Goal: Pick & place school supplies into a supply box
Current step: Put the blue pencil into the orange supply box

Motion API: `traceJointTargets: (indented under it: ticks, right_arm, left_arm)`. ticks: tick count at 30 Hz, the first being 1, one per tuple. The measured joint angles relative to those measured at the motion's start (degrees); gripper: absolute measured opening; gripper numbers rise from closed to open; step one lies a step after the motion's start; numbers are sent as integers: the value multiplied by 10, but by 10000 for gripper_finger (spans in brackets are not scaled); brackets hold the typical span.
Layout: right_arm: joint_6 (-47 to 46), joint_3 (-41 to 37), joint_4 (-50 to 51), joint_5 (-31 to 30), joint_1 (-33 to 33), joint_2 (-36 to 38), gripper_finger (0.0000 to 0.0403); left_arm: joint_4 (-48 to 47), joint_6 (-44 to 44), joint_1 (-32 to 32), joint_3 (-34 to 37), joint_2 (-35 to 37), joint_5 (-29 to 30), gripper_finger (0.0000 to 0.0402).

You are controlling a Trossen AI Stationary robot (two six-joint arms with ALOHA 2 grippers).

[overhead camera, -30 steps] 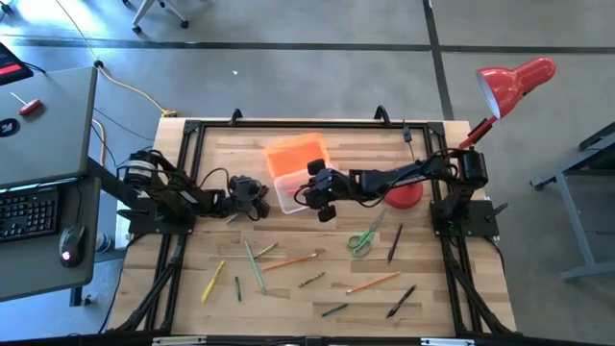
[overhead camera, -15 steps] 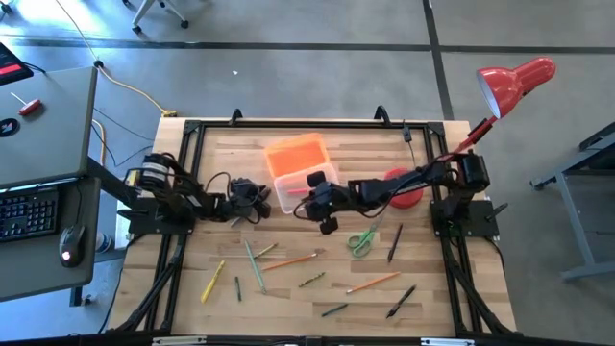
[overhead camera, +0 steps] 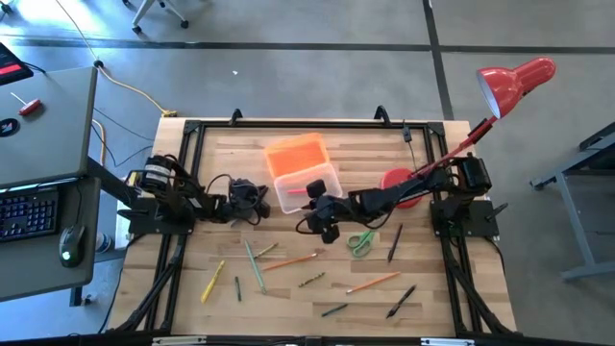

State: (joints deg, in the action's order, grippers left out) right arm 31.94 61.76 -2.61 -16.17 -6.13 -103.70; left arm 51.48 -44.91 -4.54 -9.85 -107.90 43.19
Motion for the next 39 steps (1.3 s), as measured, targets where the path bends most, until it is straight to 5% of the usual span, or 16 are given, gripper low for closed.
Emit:
traceJointTargets:
  ticks: [8, 16, 25, 39]
  right_arm:
    - [-1, 0, 0, -4, -2, 0, 83]
    - [-34, 0, 7, -35, -24, 0, 83]
    - [-35, 0, 22, -78, -51, 0, 83]
    - [-35, 0, 25, -96, -53, 0, 83]
  left_arm:
    - [-2, -5, 0, -2, 0, 16, 35]
    - [69, 118, 1, 5, 24, 50, 31]
    - [19, 53, 1, 2, 36, 48, 36]
    - [66, 181, 1, -26, 117, 33, 28]
